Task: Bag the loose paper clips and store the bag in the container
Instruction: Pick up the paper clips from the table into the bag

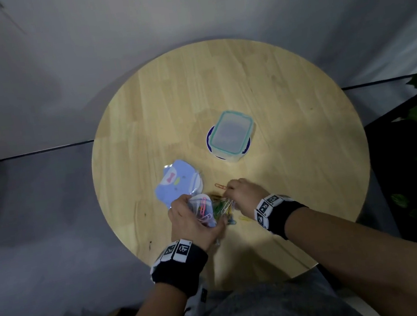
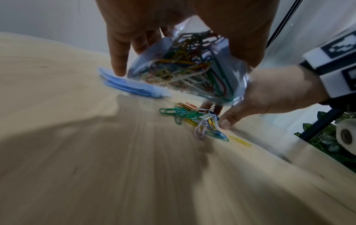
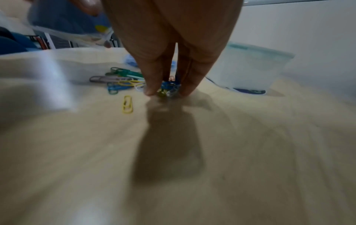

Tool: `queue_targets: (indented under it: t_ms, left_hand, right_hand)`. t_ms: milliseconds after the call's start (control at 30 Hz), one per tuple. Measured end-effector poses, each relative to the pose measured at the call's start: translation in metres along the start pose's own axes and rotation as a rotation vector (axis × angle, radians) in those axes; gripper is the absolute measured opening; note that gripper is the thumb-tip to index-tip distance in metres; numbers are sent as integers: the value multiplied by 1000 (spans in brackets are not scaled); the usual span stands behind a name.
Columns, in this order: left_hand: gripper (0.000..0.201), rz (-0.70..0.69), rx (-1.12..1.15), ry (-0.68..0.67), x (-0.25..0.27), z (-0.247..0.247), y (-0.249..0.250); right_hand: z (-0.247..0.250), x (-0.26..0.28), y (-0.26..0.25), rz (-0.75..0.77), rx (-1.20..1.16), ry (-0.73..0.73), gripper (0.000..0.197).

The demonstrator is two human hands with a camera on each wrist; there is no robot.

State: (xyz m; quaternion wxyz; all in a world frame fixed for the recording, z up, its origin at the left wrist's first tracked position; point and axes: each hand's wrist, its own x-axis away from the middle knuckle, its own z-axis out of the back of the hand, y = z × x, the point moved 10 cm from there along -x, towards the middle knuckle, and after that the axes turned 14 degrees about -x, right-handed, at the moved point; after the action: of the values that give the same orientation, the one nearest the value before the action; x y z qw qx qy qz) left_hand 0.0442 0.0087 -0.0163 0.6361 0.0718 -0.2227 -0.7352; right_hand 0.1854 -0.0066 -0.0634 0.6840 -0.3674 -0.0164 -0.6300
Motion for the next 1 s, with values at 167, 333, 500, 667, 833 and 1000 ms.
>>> queue_targets:
  t_ms: [167,333,500,667,833,1000]
  left_hand:
    - [93,-29,-24,-40,-2,-4,4]
    - [94,-60,-39,-59,-7,-9,12]
    - [94,-123,-72,-81,-11,-16,30]
    - [96,-232,-181,-59,-14,-23,55]
    - [85,-256,-205,-45,-17,-18,70]
    - [86,-230,-242,-40,-18,-12,72]
  right_hand:
    - [0,9,13,-20,-25,41,20]
    - [16,26,35,-155,-246,126,20]
    - [58,54,38,-222,-521,271,13]
    - [97,61,12,-179,-529,328,10]
    - [113,57,-5,-181,-334,323,17]
    - [132,61,1,-223,-231,350,19]
